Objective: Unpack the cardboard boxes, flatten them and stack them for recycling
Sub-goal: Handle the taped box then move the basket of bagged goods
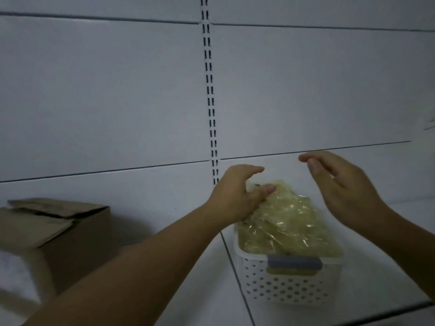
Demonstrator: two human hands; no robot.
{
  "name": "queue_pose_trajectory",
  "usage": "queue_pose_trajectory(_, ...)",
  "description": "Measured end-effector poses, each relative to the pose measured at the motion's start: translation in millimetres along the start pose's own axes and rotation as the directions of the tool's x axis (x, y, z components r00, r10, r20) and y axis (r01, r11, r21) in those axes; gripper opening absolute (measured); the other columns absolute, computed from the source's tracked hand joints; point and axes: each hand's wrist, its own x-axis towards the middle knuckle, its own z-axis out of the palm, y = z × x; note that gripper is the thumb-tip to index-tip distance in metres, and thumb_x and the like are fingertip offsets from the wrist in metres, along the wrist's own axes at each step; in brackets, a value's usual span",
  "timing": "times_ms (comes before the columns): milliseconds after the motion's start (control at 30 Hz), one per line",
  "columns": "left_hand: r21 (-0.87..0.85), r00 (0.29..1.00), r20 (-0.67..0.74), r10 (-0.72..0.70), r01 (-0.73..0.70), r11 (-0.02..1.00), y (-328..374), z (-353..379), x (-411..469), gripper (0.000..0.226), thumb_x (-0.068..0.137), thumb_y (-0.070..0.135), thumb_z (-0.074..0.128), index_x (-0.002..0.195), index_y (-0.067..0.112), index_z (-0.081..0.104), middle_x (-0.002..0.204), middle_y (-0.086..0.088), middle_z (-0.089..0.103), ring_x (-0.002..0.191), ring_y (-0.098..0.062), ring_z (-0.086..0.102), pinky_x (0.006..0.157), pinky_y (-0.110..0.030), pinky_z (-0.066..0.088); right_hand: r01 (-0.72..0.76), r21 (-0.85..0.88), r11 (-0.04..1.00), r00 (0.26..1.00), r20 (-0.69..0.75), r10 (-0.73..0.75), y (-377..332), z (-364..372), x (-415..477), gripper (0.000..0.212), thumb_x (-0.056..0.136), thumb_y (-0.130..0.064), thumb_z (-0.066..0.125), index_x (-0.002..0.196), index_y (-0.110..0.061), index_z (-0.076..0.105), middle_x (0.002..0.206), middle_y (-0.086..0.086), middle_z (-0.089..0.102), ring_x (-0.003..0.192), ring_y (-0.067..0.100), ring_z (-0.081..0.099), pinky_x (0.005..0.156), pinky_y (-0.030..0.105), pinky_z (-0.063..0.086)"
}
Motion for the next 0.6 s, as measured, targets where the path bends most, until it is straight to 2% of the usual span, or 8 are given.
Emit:
queue_pose_trajectory(100,-0.041,0.998,-0.054,0.040,-0.042,0.998,12.0,-26.7,-7.2,0.040,0.094,0.041,0.045,0.126,0.019,0.055,0.129,0.002,0.057,0.120,-0.010,0.047,0.097,-0.021,0.032,0.101,-0.031,0.994,0.994,-0.042,-0.102,-39.9,-0.8,20.1,0.023,0.093,-0.028,0.047,0.108,-0.021,0.063,0.103,-0.011,0.059,0.086,0.001,0.051,0.070,-0.002,0.033)
queue_pose_trajectory(200,-0.123,0.974,-0.226,0.036,-0.066,0.990,21.4,-82.7,-20.5,0.015,0.092,0.018,0.050,0.099,0.023,0.062,0.099,0.003,0.069,0.092,-0.011,0.062,0.082,-0.027,0.049,0.165,-0.021,0.986,0.986,-0.023,-0.166,-91.7,14.5,29.5,0.017,0.089,-0.033,0.052,0.099,-0.027,0.063,0.099,-0.011,0.060,0.054,0.003,0.053,0.059,0.016,0.037)
queue_pose_trajectory(267,-0.151,0.949,-0.314,0.013,-0.063,0.987,15.3,-131.7,-38.8,0.023,0.082,0.009,0.047,0.082,0.031,0.052,0.079,0.009,0.067,0.078,-0.014,0.064,0.070,-0.031,0.053,0.186,0.015,0.982,0.981,0.052,-0.186,-122.4,34.5,28.7,0.016,0.085,-0.038,0.052,0.096,-0.031,0.062,0.095,-0.014,0.058,0.052,0.001,0.055,0.057,0.020,0.037)
queue_pose_trajectory(367,0.000,0.935,-0.354,-0.023,0.025,1.000,-17.4,-198.0,-79.1,0.019,0.072,0.009,0.044,0.071,0.027,0.050,0.068,0.003,0.065,0.069,-0.021,0.062,0.063,-0.034,0.052,0.205,0.084,0.975,0.942,0.255,-0.220,-155.9,84.0,19.3,0.023,0.081,-0.043,0.052,0.103,-0.037,0.059,0.100,-0.023,0.055,0.078,0.002,0.058,0.067,0.012,0.036)
queue_pose_trajectory(400,0.067,0.932,-0.354,-0.072,0.102,0.992,-34.5,-214.5,-94.1,0.019,0.073,0.008,0.045,0.069,0.026,0.051,0.069,0.000,0.065,0.065,-0.022,0.060,0.060,-0.035,0.050,0.192,0.120,0.974,0.918,0.330,-0.222,-164.6,105.7,15.7,0.028,0.082,-0.041,0.055,0.109,-0.036,0.059,0.107,-0.022,0.055,0.090,0.004,0.056,0.073,0.012,0.038)
queue_pose_trajectory(467,0.222,0.922,-0.335,-0.195,0.278,0.935,-69.5,-234.9,-128.8,0.023,0.082,0.009,0.047,0.071,0.028,0.053,0.073,-0.001,0.065,0.058,-0.016,0.055,0.055,-0.030,0.046,0.091,0.217,0.972,0.862,0.472,-0.186,-180.3,152.2,8.8,0.039,0.085,-0.035,0.060,0.124,-0.031,0.054,0.126,-0.010,0.054,0.112,0.006,0.051,0.092,0.023,0.044)
queue_pose_trajectory(533,0.394,0.918,-0.309,-0.246,0.360,0.846,-98.0,-241.0,-166.4,0.016,0.090,0.022,0.046,0.084,0.033,0.056,0.079,0.006,0.064,0.066,-0.011,0.058,0.062,-0.030,0.049,-0.037,0.281,0.959,0.810,0.570,-0.136,-195.4,194.1,2.9,0.053,0.087,-0.030,0.062,0.136,-0.028,0.044,0.140,-0.003,0.047,0.126,0.010,0.044,0.105,0.030,0.038)
queue_pose_trajectory(600,0.418,0.945,-0.250,-0.213,0.303,0.856,-115.9,-239.4,-197.7,0.018,0.093,0.028,0.044,0.099,0.032,0.061,0.091,0.009,0.064,0.087,-0.011,0.060,0.080,-0.032,0.049,-0.117,0.312,0.943,0.768,0.630,-0.113,-206.8,226.7,0.9,0.058,0.088,-0.027,0.062,0.140,-0.023,0.038,0.144,-0.003,0.042,0.129,0.012,0.041,0.105,0.025,0.034)
